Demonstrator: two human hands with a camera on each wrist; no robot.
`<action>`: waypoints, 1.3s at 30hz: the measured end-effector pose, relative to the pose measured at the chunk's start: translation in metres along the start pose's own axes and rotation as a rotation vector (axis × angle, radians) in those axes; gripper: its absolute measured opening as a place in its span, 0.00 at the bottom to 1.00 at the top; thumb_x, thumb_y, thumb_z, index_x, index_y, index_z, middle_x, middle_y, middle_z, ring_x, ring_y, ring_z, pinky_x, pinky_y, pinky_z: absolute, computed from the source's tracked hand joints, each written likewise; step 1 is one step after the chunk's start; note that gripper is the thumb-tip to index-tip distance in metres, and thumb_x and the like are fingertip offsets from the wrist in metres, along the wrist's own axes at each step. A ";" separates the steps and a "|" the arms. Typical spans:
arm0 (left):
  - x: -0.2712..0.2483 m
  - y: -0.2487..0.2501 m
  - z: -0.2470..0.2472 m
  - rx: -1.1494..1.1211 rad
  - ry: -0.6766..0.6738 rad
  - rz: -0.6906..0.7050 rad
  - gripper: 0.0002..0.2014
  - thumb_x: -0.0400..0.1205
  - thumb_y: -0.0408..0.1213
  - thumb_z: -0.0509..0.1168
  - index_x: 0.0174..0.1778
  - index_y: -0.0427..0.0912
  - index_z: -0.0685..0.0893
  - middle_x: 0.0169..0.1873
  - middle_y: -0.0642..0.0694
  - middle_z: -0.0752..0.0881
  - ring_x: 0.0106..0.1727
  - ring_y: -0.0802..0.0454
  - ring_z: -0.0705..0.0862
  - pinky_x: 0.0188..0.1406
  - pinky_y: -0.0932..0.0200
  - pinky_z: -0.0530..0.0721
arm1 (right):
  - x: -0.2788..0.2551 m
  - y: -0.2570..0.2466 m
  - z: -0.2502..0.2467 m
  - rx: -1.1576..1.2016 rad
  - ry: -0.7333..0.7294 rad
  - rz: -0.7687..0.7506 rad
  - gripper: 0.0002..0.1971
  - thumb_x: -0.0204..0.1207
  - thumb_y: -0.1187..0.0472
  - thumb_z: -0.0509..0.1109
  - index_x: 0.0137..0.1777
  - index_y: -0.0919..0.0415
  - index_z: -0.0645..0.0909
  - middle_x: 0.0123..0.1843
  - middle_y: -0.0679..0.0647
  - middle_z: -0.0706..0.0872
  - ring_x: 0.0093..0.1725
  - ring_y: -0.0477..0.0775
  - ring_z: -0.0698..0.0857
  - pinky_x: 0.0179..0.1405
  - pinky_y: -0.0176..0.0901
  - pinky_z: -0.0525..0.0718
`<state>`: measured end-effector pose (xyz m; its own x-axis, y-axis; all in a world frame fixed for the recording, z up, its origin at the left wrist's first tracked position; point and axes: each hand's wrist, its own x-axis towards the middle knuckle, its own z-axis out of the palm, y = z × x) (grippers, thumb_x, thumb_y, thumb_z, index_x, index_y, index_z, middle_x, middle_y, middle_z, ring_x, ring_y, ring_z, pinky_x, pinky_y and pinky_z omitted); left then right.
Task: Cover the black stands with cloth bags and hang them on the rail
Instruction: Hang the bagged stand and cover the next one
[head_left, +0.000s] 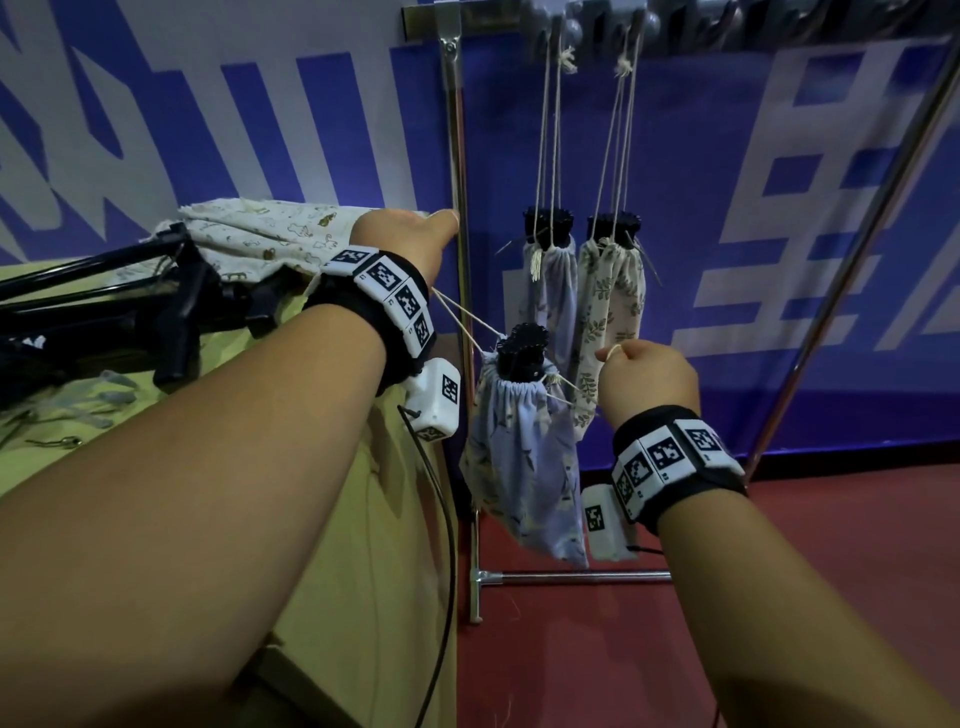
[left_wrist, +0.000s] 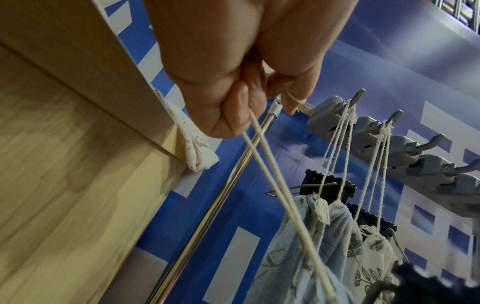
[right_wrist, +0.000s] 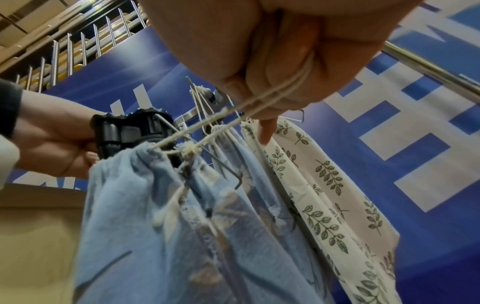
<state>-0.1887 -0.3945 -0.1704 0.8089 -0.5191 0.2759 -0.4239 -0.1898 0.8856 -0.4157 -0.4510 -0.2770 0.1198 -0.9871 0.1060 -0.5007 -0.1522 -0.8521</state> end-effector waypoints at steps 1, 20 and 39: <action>0.000 0.000 -0.001 0.013 0.002 0.002 0.20 0.74 0.56 0.71 0.23 0.49 0.75 0.19 0.53 0.76 0.32 0.44 0.79 0.42 0.46 0.87 | 0.000 0.000 0.000 -0.001 -0.003 0.003 0.19 0.87 0.60 0.59 0.55 0.52 0.94 0.48 0.54 0.90 0.47 0.62 0.90 0.53 0.56 0.93; -0.018 0.008 0.004 0.018 -0.018 0.119 0.26 0.73 0.65 0.72 0.25 0.46 0.74 0.21 0.47 0.72 0.26 0.48 0.73 0.31 0.44 0.87 | 0.005 -0.003 -0.008 0.038 0.018 -0.070 0.18 0.91 0.56 0.58 0.55 0.51 0.91 0.45 0.53 0.89 0.41 0.59 0.88 0.41 0.48 0.86; -0.050 0.008 0.019 -0.008 -0.775 0.021 0.26 0.81 0.65 0.70 0.57 0.44 0.90 0.42 0.52 0.93 0.45 0.57 0.93 0.60 0.45 0.92 | -0.005 -0.041 -0.014 0.600 -0.289 -0.117 0.12 0.93 0.55 0.67 0.61 0.64 0.86 0.47 0.58 0.97 0.41 0.55 0.95 0.51 0.58 0.92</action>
<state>-0.2405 -0.3861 -0.1844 0.2833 -0.9580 -0.0450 -0.4310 -0.1691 0.8864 -0.4074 -0.4410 -0.2357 0.4101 -0.9005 0.1448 0.0826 -0.1214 -0.9892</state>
